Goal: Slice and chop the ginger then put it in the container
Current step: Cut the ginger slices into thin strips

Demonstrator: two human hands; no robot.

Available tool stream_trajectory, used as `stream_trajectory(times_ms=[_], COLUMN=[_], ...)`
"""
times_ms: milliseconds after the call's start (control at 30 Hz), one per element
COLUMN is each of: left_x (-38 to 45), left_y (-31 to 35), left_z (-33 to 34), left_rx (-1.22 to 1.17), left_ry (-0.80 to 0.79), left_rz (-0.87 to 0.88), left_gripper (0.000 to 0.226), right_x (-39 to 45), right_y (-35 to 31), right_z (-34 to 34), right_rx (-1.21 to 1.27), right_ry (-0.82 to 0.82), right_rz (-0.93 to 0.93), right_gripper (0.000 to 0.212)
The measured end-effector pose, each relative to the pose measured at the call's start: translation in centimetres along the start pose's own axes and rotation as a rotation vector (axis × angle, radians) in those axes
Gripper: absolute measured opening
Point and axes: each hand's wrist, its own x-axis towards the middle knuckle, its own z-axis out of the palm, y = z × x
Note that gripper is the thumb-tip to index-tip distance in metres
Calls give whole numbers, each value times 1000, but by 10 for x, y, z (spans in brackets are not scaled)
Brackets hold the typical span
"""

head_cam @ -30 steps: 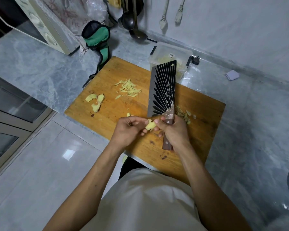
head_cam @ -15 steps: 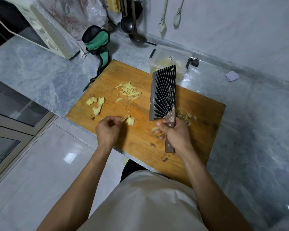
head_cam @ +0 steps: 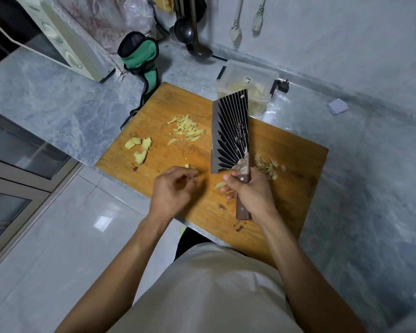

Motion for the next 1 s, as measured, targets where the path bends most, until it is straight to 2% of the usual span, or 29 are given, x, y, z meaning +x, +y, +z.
stream_trajectory(times_ms=[100,200,367,533,800,900,1000], left_x=[-4,-5,-17,-15,-13,-11,-4], left_y=[23,25,24,17,21,20,9], left_z=[13,19,17,17,16,15,8], left_rx=[-121,-96,-189,-250,-280,-299,-338], left_ry=[-114,-107,-175,-123,-154,-89,52], left_rz=[78,112,38,-21,-51,-188,-545], left_gripper=[21,18,16,9,12,16,17], right_x=[0,-1,1,1,2,2,2], right_y=[0,2,5,6,9,9,10], right_z=[3,3,4,2,5,3,-3], right_rx=[18,31,86,102,118,64,-58], right_ry=[-12,-18,2,-2,-24,-19,2], right_rz=[18,39,44,43,42,30,36], right_gripper=[8,9,10,12,11,8,11])
